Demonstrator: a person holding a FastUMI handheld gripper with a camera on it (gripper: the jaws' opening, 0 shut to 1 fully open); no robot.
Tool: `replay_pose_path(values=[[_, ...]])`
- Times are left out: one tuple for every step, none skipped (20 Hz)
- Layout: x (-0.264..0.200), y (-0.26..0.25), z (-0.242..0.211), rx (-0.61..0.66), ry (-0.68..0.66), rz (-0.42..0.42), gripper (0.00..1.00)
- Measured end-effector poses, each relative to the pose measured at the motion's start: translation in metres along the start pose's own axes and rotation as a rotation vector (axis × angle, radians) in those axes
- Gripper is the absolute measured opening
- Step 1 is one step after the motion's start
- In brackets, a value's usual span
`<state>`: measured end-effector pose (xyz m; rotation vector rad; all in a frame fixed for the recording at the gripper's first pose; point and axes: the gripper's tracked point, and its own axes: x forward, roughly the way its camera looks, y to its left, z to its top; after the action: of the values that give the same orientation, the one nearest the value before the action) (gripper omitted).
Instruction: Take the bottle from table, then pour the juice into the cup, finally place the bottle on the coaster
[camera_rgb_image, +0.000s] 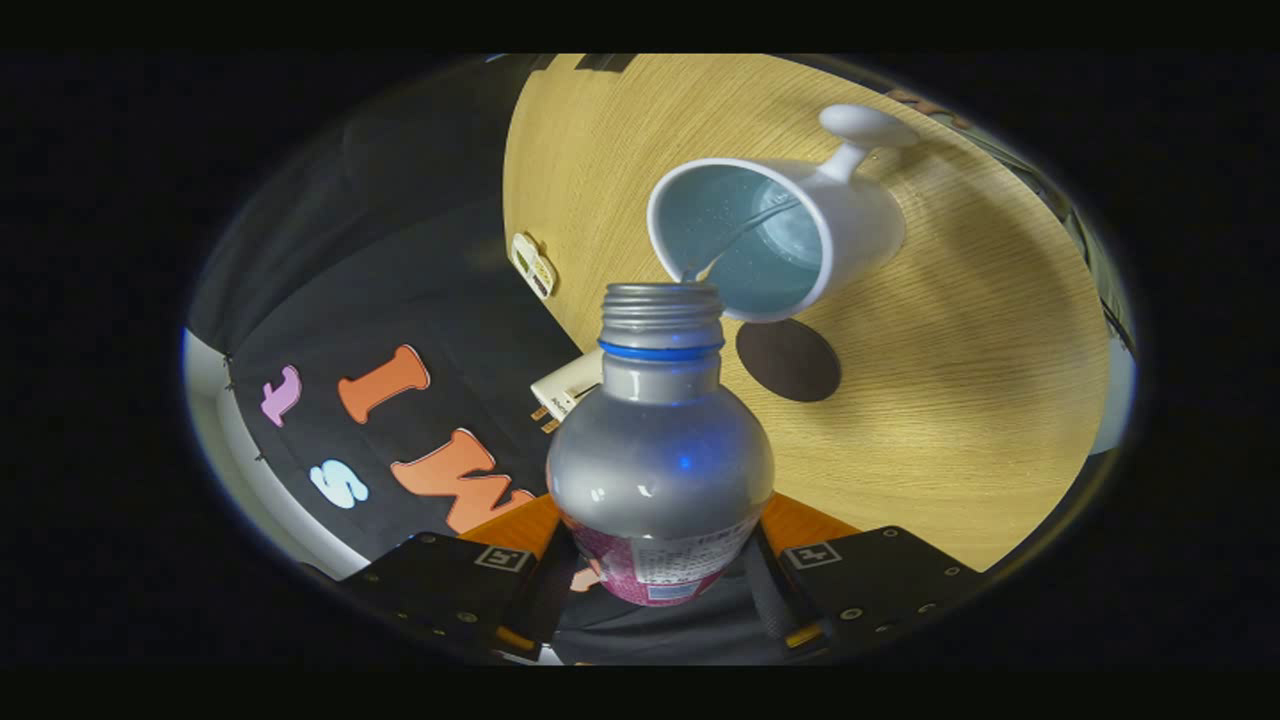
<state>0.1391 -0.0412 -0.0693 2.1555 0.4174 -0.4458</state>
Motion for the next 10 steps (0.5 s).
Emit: replay_pose_path(values=[[-0.0005, 0.0003, 0.0001, 0.001, 0.000, 0.001, 0.77], [-0.0003, 0.0003, 0.0000, 0.001, 0.001, 0.002, 0.76], [-0.0007, 0.0003, -0.0002, 0.000, 0.001, 0.003, 0.77], [-0.0004, 0.0001, 0.0003, -0.002, 0.000, 0.004, 0.76], [-0.0009, -0.0010, -0.0006, -0.004, 0.004, -0.001, 0.76], [0.0000, -0.0011, 0.0007, -0.002, 0.000, -0.005, 0.76], [0.0001, -0.0011, 0.0009, 0.002, -0.003, -0.010, 0.76], [0.0000, -0.0010, 0.0011, 0.008, -0.005, -0.014, 0.77], [0.0000, -0.0009, 0.0025, 0.012, -0.009, -0.016, 0.77], [0.0010, -0.0014, 0.0027, 0.009, -0.011, -0.018, 0.77]])
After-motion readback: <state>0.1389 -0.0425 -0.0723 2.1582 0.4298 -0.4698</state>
